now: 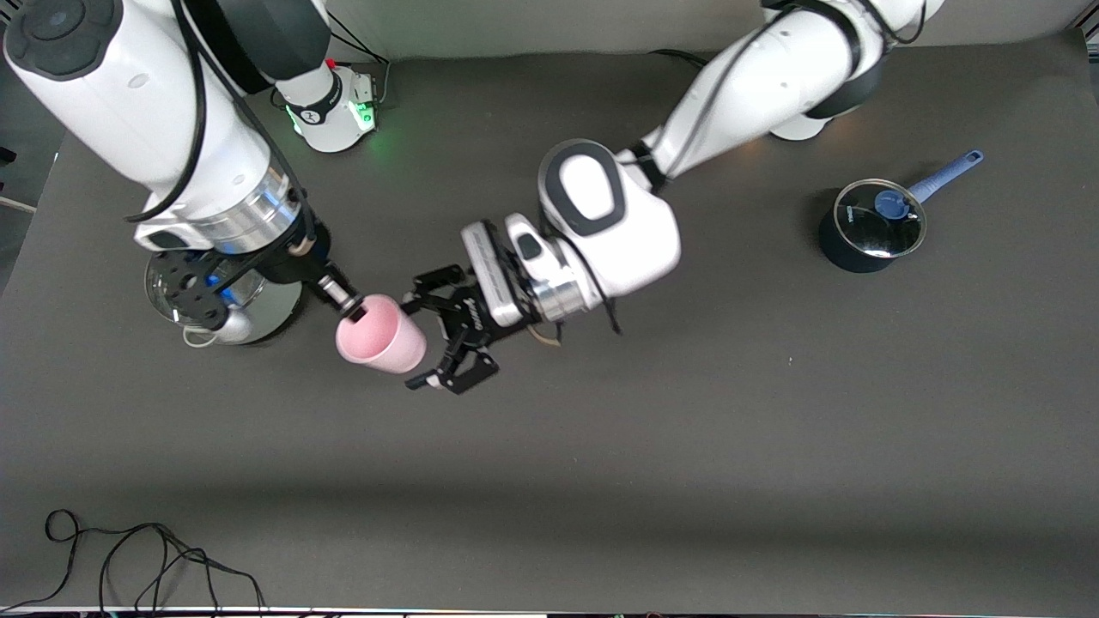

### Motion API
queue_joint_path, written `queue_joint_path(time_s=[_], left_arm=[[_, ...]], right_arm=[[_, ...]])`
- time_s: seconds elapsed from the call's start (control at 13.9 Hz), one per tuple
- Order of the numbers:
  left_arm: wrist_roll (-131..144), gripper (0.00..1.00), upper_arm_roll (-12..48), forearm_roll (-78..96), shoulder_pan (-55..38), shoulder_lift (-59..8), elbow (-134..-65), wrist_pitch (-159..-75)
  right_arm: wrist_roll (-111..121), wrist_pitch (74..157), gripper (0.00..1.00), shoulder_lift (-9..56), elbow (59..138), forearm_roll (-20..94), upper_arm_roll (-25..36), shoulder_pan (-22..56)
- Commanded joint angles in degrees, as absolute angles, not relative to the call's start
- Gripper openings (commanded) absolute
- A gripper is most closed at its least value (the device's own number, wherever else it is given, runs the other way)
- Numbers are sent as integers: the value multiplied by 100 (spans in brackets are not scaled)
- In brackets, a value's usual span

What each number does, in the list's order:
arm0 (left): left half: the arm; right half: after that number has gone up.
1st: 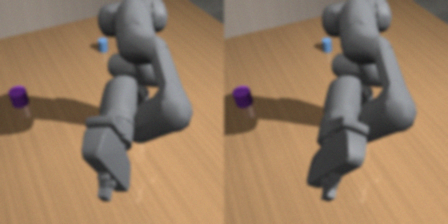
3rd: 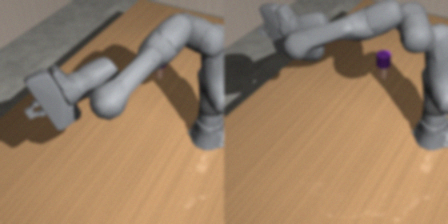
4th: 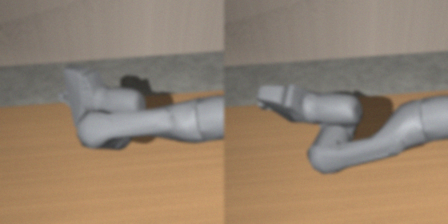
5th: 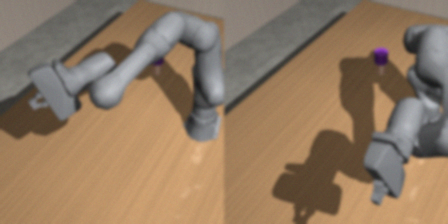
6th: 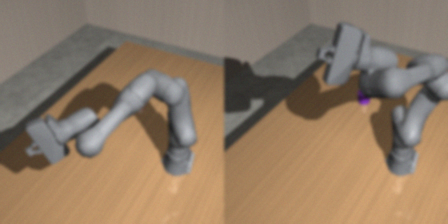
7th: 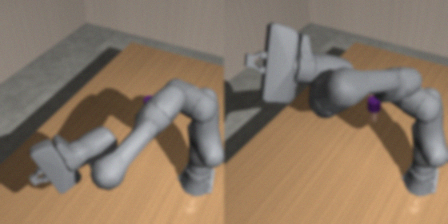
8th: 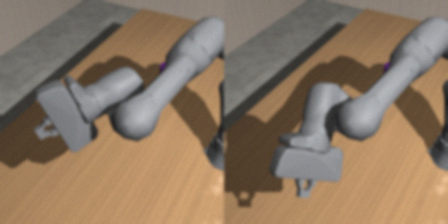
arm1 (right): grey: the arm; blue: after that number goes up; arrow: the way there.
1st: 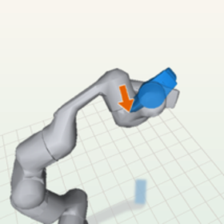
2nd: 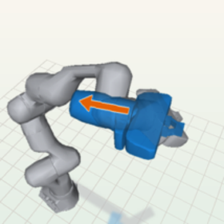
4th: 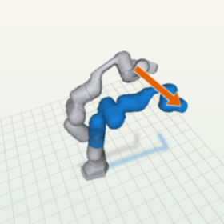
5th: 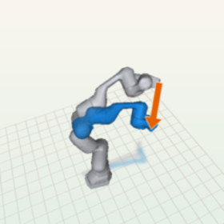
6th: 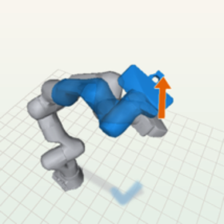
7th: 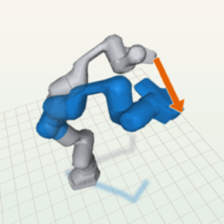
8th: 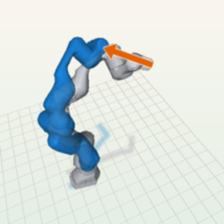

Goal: Transfer pink cup from left to right arm
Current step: 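Open the left gripper and withdraw it while the right gripper pulls the cup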

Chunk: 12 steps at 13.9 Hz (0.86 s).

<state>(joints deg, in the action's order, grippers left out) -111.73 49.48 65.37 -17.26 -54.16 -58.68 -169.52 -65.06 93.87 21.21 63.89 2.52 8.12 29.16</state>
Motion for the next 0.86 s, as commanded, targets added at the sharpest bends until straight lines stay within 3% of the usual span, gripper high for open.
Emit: queue_joint_path(time_s=[0.0, 0.22, 0.5, 0.79], left_arm=[[-11065, 100, 4887, 6372, -408, -4563, -7143, -15843], [-11065, 100, 4764, 5315, 454, -4255, -7514, -14192], [-10566, 100, 4764, 3748, 1553, -3991, -7479, -11774], [-9968, 100, 4729, 2919, 2318, -3701, -7479, -9822]], right_arm=[[-5663, 9166, 0, 2118, 6363, 105, 844, 2305], [-4041, 9176, 0, 2118, 6407, 114, 844, 1585], [-887, 9123, 0, 2109, 6469, 211, 844, 425], [1666, 8947, 0, 2118, 6609, 229, 853, -157]])
